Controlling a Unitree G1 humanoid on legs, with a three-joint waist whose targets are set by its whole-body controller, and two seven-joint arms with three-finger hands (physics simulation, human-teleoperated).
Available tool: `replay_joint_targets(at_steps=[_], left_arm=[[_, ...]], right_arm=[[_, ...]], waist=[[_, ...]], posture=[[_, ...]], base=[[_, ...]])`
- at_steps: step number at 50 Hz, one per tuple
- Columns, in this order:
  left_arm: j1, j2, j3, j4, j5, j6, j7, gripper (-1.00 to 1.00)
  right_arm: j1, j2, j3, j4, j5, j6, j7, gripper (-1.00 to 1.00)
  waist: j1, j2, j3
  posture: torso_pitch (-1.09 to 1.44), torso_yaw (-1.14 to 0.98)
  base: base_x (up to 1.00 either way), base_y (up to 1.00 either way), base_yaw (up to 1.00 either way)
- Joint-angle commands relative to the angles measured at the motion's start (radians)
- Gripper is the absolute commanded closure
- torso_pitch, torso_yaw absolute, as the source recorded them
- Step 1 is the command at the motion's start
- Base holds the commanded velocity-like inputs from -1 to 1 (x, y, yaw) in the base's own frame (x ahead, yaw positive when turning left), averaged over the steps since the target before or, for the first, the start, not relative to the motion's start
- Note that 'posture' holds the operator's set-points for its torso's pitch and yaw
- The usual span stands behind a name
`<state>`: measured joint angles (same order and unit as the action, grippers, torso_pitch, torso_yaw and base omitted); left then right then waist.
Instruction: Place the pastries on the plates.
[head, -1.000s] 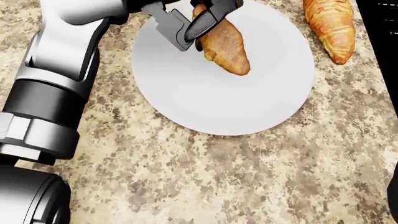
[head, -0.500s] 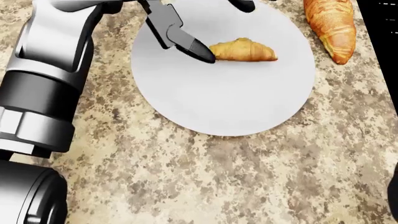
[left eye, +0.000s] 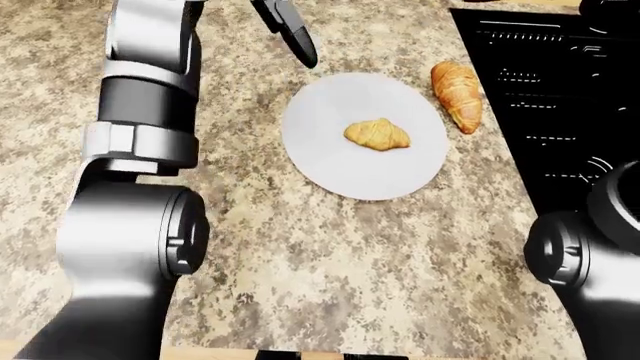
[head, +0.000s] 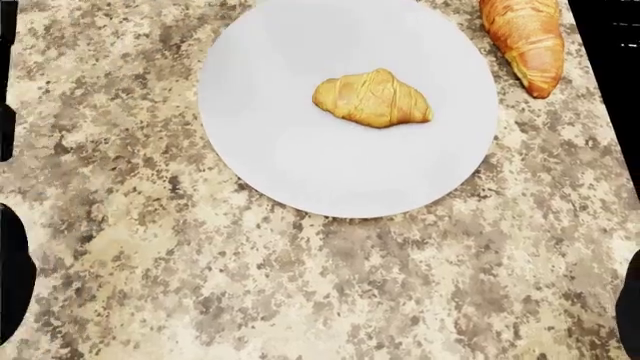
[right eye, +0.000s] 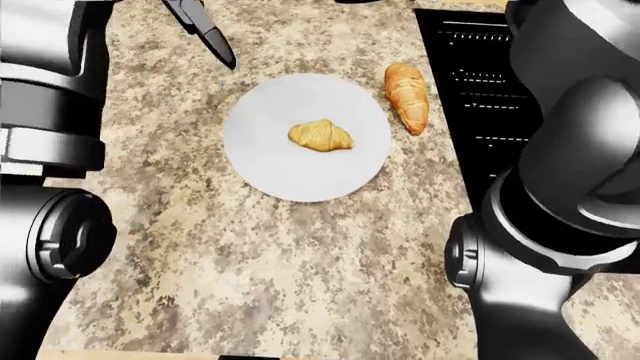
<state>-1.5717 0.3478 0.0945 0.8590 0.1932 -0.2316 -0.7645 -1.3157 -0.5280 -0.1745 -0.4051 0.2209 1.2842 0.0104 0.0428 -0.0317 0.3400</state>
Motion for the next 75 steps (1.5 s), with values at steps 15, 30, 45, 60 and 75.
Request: replay_joint_targets(at_steps=[15,30,45,60,75], left_arm=[[-0.103,0.1,0.041,-0.214,0.046,0.476,0.324,-1.0],[-0.076,0.107,0.024,-0.486,-0.01,0.731,0.34,-1.0],[-0.081,0.117,0.026,-0.501,-0.019,0.747,0.36,-1.0],[-0.055,0.123,0.03,-0.53,-0.032,0.754,0.372,-1.0],[-0.042,0.129,0.023,-0.549,-0.025,0.763,0.361,-1.0]], right_arm=[[-0.191,0.028,0.115,0.582,-0.306,-0.363,0.198,-1.0],[-0.447,0.119,0.097,1.389,-0.486,-0.773,0.195,-1.0],[-0.454,0.147,0.118,1.528,-0.58,-0.761,0.185,-1.0],[-0.381,0.219,0.069,1.602,-0.563,-0.74,-0.01,-1.0],[-0.369,0.204,0.091,1.623,-0.579,-0.671,-0.141,-1.0]], waist=[[-0.034,0.017,-0.053],[-0.056,0.034,-0.054],[-0.055,0.028,-0.116],[-0.047,0.03,-0.154],[-0.043,0.028,-0.156]], posture=[[0.4,0.0],[0.36,0.0],[0.24,0.0],[0.24,0.0],[0.24,0.0]], base=[[0.0,0.0,0.0],[0.0,0.0,0.0],[0.0,0.0,0.0],[0.0,0.0,0.0],[0.0,0.0,0.0]])
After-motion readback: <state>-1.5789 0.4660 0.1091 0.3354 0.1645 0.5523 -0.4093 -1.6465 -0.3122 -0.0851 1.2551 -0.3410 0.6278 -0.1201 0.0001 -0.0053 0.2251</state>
